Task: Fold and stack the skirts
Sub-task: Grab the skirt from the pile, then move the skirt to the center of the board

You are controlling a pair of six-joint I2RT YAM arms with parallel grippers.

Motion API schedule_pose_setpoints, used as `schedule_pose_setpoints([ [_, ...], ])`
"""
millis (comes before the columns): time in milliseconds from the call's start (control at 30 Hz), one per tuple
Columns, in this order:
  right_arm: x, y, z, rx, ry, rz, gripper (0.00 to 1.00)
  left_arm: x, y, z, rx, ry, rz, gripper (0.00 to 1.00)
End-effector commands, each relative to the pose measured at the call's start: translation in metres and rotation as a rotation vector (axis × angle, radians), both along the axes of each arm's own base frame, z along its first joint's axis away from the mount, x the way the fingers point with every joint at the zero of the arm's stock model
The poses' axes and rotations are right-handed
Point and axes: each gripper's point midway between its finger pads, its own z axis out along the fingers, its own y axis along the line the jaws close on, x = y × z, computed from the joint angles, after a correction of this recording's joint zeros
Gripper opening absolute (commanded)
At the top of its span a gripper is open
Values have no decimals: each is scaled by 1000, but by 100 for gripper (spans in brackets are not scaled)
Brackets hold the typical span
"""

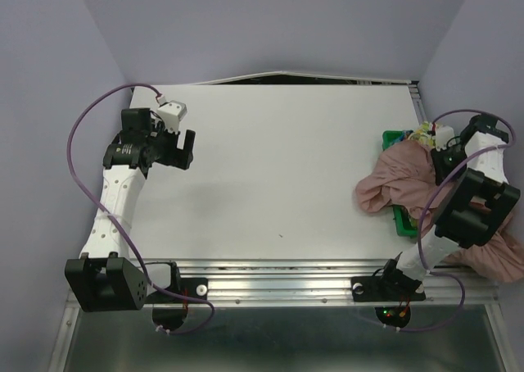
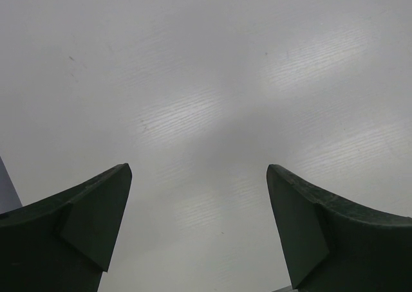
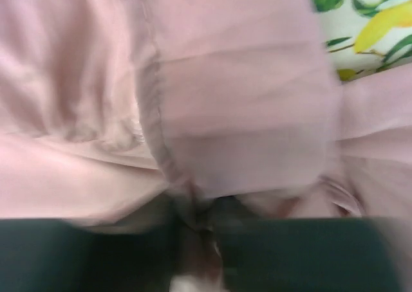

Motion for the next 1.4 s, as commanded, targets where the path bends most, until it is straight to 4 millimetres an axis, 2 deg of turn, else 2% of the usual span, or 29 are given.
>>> schedule_pose_setpoints([
  [0, 14, 4, 59, 2, -127, 29, 10, 6, -1, 7, -18, -50, 20, 99],
  [67, 17, 12, 81, 31, -172, 25, 1, 9, -1, 10, -24, -64, 29, 99],
  [100, 25, 12, 106, 14, -231, 28, 1, 10, -3, 10, -35, -65, 31, 99],
  [167, 29, 22, 132, 52, -289, 28, 1, 12, -4, 14, -45, -78, 33, 99],
  [200, 37, 23, 159, 39, -357, 39, 1, 14, -5, 14, -56, -79, 35, 99],
  [267, 42, 34, 184, 90, -421, 34, 1, 16, -7, 18, -68, -86, 32, 99],
  [300, 48, 36, 210, 77, -488, 45, 1, 18, -8, 22, -77, -90, 37, 99],
  [367, 59, 58, 229, 138, -537, 74, 1, 21, -9, 22, -87, -82, 37, 99],
  [433, 67, 73, 247, 168, -590, 98, 1, 24, -11, 28, -99, -87, 36, 98],
  [467, 75, 88, 265, 194, -641, 119, 1, 25, -13, 28, -110, -80, 34, 98],
  [533, 82, 106, 281, 219, -689, 154, 1, 28, -16, 38, -124, -94, 25, 98],
  [633, 97, 146, 322, 302, -825, 191, 1, 33, -16, 51, -166, -103, 25, 98],
  [700, 101, 168, 344, 349, -893, 228, 1, 36, -12, 57, -215, -102, 32, 98],
  [733, 107, 189, 360, 386, -944, 262, 1, 38, -9, 64, -234, -114, 37, 98],
  [800, 112, 219, 379, 451, -988, 316, 1, 44, 3, 73, -284, -118, 51, 97],
  [867, 119, 237, 401, 538, -1041, 322, 1, 47, 10, 75, -310, -103, 63, 96],
  [900, 124, 253, 416, 613, -1074, 351, 1, 50, 16, 77, -328, -93, 73, 95],
  [1033, 132, 293, 438, 751, -1109, 433, 1, 56, 27, 84, -337, -103, 93, 94],
  [1067, 137, 316, 440, 812, -1101, 470, 1, 57, 29, 86, -336, -114, 95, 94],
  [1133, 139, 342, 442, 879, -1087, 509, 1, 59, 33, 92, -339, -139, 101, 94],
  [1167, 139, 369, 440, 951, -1060, 546, 1, 58, 34, 96, -344, -153, 102, 94],
  [1200, 138, 383, 446, 992, -1082, 587, 1, 59, 37, 99, -346, -172, 106, 94],
  [1267, 139, 412, 420, 1017, -1030, 649, 1, 57, 38, 104, -349, -196, 106, 94],
  [1300, 129, 441, 410, 1033, -1001, 717, 1, 56, 38, 105, -345, -203, 103, 93],
  [1367, 124, 468, 378, 977, -970, 814, 1, 54, 39, 105, -328, -212, 98, 93],
])
